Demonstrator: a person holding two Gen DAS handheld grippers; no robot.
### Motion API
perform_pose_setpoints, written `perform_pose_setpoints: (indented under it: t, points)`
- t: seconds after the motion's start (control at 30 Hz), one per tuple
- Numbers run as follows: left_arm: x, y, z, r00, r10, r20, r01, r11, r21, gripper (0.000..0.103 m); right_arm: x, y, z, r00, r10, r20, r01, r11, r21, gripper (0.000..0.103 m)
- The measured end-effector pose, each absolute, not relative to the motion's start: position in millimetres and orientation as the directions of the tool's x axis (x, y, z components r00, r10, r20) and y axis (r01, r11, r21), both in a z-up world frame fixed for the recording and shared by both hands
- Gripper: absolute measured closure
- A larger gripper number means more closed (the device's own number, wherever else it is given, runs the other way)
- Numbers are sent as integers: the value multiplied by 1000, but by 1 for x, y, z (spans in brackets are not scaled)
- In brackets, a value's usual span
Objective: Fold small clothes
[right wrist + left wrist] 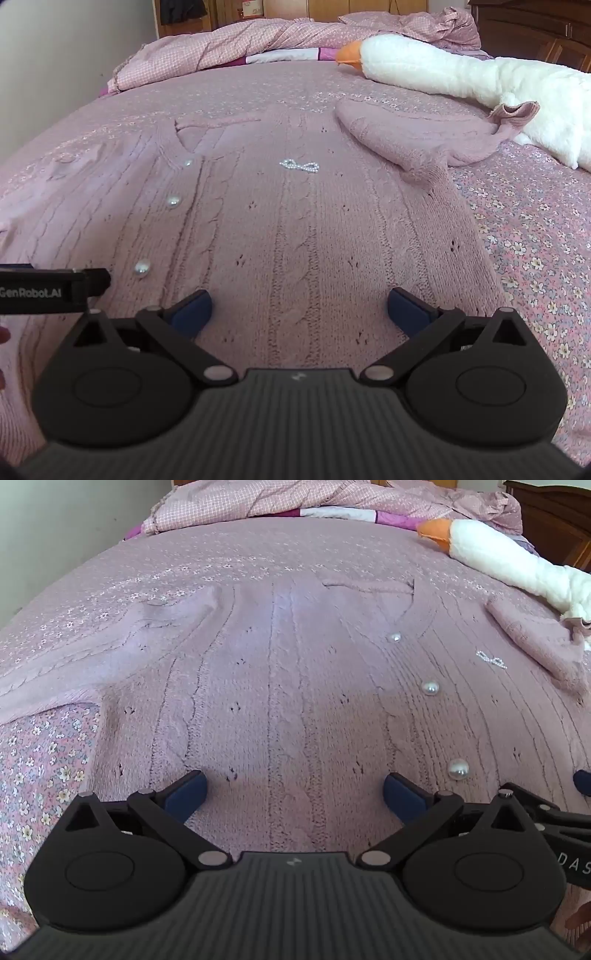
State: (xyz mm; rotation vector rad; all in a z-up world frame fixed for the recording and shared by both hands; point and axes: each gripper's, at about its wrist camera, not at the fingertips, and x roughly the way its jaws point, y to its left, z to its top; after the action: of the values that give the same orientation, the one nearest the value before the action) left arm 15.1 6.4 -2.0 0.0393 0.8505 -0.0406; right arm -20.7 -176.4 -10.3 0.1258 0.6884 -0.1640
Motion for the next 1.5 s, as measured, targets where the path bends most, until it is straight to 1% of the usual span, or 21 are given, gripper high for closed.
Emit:
perform_pose_setpoints:
  t: [0.47, 0.73, 1.5]
  points:
    - [14, 3, 3, 653, -16, -757, 46, 999, 18, 0, -20, -181, -11, 756, -91, -649, 181, 981, 74, 0]
    - [17, 2, 5, 632, -18, -775, 50, 999, 18, 0, -19, -178, -11, 754, -96, -650, 183, 981, 68, 0]
    - [16, -1, 4, 641, -6, -767, 50, 998, 34, 0, -20, -178, -12, 759, -101, -644, 183, 981, 62, 0]
